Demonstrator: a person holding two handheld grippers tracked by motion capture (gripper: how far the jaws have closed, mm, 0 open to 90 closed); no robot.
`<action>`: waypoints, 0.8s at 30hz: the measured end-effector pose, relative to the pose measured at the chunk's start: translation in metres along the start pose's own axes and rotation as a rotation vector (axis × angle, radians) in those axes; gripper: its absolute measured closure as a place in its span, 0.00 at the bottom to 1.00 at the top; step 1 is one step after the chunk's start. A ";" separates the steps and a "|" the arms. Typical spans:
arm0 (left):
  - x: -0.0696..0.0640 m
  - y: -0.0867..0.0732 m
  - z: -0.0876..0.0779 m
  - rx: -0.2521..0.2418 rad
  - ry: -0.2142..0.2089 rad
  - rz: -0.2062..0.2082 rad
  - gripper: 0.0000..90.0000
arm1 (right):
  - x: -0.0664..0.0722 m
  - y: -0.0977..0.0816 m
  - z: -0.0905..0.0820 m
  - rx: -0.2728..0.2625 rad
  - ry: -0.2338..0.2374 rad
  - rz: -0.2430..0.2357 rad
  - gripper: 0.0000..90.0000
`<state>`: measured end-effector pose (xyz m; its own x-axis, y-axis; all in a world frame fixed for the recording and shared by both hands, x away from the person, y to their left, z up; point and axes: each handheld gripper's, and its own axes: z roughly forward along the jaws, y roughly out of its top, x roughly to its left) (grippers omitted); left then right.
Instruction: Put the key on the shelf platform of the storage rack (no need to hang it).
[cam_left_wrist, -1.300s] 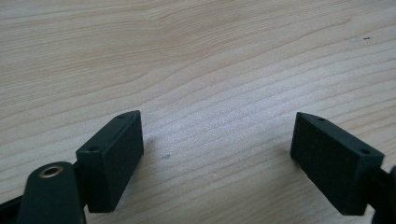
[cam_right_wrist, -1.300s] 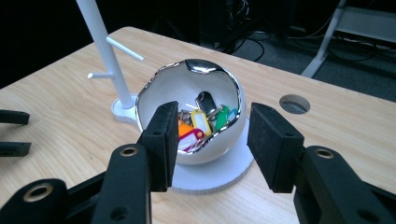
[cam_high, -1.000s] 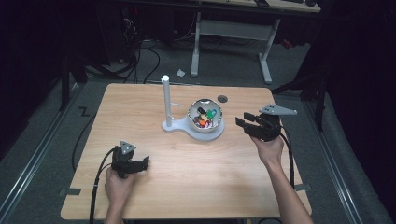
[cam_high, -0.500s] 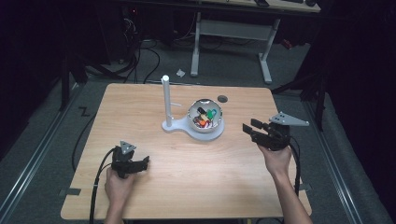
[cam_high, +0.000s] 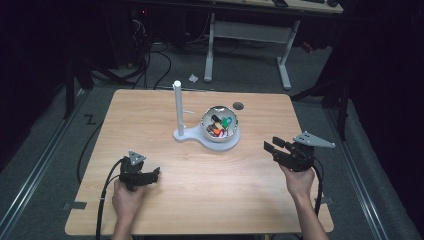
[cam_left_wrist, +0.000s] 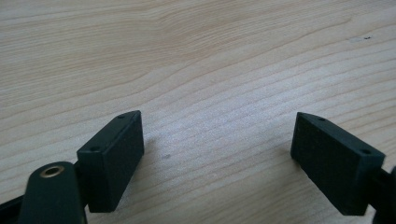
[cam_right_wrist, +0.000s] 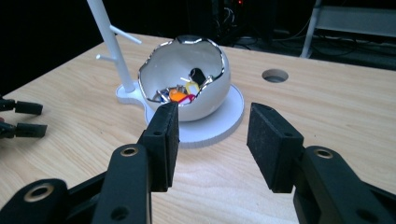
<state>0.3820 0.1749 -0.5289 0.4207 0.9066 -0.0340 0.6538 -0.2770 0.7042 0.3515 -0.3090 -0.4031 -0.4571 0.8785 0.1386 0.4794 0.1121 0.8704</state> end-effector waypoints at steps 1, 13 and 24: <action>0.000 0.000 0.000 0.000 0.000 0.000 0.20 | 0.000 -0.001 0.000 -0.003 0.000 -0.001 0.60; 0.000 0.000 0.000 -0.001 0.000 -0.001 0.20 | 0.000 -0.018 0.006 0.011 0.000 0.013 0.60; 0.000 0.000 0.000 0.000 -0.001 0.000 0.20 | 0.001 -0.035 0.017 0.039 -0.006 0.025 0.60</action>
<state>0.3818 0.1747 -0.5290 0.4216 0.9061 -0.0345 0.6533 -0.2772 0.7045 0.3466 -0.3038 -0.4416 -0.4403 0.8840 0.1570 0.5198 0.1084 0.8474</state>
